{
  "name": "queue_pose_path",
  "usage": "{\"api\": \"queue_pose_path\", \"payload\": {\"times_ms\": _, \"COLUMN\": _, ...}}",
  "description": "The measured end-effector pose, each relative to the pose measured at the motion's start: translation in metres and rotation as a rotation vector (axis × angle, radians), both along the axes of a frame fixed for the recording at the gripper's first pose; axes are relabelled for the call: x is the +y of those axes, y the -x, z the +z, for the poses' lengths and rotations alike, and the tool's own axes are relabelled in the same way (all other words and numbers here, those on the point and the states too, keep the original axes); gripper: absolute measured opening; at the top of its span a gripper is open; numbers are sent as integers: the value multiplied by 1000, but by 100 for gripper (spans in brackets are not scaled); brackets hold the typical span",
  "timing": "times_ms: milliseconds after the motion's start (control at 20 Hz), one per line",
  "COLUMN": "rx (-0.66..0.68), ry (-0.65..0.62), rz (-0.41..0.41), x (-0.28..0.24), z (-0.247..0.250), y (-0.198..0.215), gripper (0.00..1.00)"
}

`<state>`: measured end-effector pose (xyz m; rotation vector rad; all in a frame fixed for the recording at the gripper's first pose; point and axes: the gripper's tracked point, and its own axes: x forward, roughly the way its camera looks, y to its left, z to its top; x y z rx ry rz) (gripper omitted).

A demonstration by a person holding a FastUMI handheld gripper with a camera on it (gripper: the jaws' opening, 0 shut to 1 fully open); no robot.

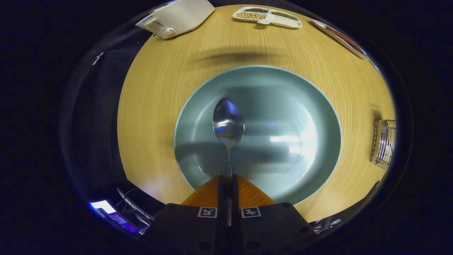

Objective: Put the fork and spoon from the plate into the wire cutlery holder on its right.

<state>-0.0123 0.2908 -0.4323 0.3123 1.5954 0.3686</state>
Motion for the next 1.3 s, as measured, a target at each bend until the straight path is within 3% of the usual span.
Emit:
{"api": "queue_pose_path", "payload": {"times_ms": 200, "rx": -66, "ry": -120, "rz": 52, "x": -5, "z": 23, "y": -8, "gripper": 10}}
{"api": "queue_pose_path", "payload": {"times_ms": 450, "rx": -200, "ry": -94, "rz": 284, "x": -52, "z": 45, "y": -6, "gripper": 10}}
{"api": "queue_pose_path", "payload": {"times_ms": 550, "rx": -230, "ry": -102, "rz": 327, "x": -66, "z": 61, "y": -6, "gripper": 10}}
{"api": "queue_pose_path", "payload": {"times_ms": 750, "rx": -289, "ry": -150, "rz": 353, "x": -90, "z": 109, "y": -12, "gripper": 10}}
{"api": "queue_pose_path", "payload": {"times_ms": 950, "rx": -373, "ry": -96, "rz": 381, "x": -158, "z": 150, "y": -33, "gripper": 9}}
{"api": "queue_pose_path", "payload": {"times_ms": 1300, "rx": -332, "ry": 66, "rz": 276, "x": -300, "z": 160, "y": -53, "gripper": 9}}
